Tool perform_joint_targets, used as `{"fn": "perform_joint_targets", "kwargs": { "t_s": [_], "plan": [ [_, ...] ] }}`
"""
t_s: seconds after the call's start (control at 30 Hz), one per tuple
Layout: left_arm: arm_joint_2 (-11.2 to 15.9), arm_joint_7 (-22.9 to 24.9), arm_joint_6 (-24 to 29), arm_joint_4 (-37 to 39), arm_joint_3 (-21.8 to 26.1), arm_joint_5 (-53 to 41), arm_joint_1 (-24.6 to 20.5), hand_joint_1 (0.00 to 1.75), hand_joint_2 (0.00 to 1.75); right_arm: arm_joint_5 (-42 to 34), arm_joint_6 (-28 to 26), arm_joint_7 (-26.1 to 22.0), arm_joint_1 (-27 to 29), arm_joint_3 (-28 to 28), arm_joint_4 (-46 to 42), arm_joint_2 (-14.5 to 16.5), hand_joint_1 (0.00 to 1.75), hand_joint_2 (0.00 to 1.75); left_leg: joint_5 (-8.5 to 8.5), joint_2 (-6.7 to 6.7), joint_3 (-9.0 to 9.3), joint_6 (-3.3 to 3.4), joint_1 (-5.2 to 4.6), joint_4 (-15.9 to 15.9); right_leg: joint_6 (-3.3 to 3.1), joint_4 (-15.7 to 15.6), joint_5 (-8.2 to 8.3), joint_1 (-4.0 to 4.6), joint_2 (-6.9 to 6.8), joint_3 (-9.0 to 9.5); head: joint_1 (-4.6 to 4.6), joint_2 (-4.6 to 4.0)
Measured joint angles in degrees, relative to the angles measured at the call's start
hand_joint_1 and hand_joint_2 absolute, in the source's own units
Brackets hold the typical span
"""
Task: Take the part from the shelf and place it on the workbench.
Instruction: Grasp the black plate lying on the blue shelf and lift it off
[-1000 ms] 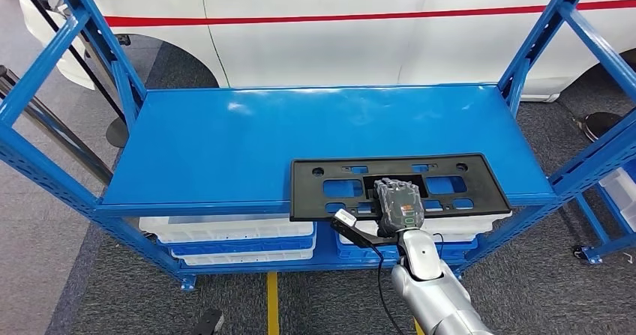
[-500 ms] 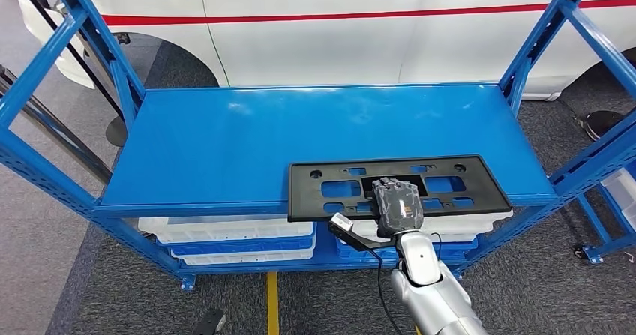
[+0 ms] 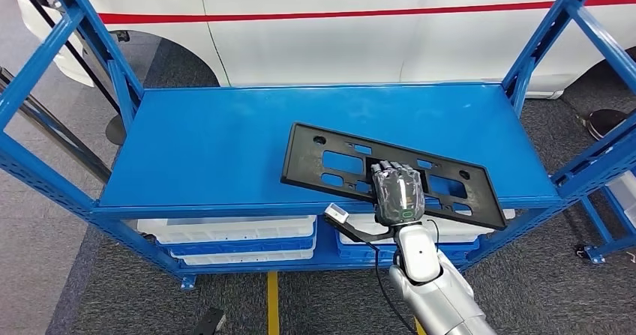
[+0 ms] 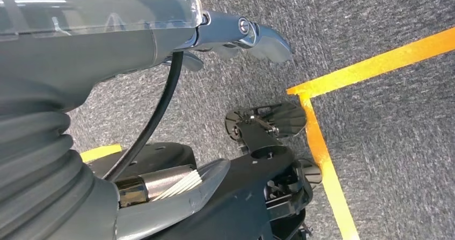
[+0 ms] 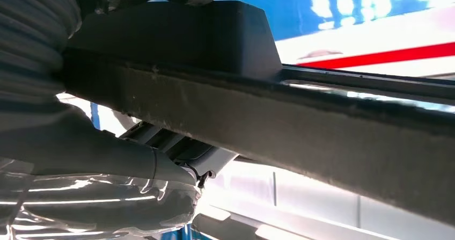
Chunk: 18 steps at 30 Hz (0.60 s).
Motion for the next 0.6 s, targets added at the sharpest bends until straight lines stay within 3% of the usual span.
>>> {"fn": "perform_joint_targets", "kwargs": {
  "t_s": [0.6],
  "plan": [
    [-0.1,-0.5,0.0,0.0,0.3,-1.0,-0.2,0.00,1.75,0.0,0.0,6.3,-1.8,7.1,-4.4,-3.4,1.75,1.75,-0.13,-0.01,0.00,0.02,0.00,0.0,-0.03,0.0,-0.12,0.00,0.00,0.00,0.00,0.00]
  ]
}}
